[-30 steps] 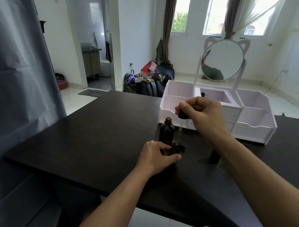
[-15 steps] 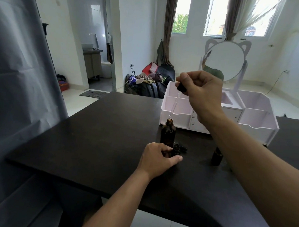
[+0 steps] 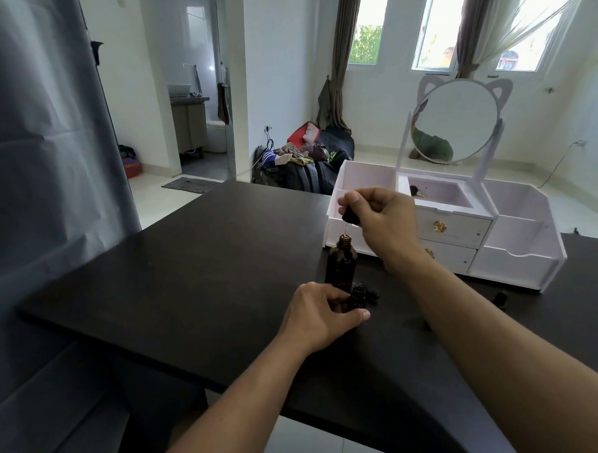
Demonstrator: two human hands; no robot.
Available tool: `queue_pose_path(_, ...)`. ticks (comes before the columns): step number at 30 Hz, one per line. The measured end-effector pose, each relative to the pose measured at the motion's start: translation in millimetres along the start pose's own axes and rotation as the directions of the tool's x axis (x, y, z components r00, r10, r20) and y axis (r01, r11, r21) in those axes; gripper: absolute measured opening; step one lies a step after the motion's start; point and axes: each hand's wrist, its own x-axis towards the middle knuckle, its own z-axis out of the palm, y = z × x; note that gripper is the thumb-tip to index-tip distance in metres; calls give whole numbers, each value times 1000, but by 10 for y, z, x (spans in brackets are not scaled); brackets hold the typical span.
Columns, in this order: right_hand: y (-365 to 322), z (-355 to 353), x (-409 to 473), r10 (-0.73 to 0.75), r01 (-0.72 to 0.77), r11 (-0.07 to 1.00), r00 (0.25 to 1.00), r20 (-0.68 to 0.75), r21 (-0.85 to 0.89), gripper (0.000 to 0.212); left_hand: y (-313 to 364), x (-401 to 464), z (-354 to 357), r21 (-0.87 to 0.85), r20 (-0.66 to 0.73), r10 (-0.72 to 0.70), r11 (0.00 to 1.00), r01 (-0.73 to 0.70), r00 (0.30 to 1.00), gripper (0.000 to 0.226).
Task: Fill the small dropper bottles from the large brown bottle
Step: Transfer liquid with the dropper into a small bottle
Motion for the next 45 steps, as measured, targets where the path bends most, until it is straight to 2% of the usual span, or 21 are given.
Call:
queue_pose_path(14, 164, 44, -131, 8, -9, 1000, 999, 53, 6, 21, 31, -27, -32, -35, 17, -3, 999, 4, 1000, 38)
queue_pose_path(37, 140, 15, -132, 12, -13, 1000, 996, 87, 6, 15, 39, -26, -35, -32, 6, -7, 999, 7, 1000, 34)
queue_pose_path(45, -221, -128, 31, -68, 68, 996, 998, 0, 52, 13, 31, 1, -9, 29, -6, 13, 1000, -13, 1000, 42)
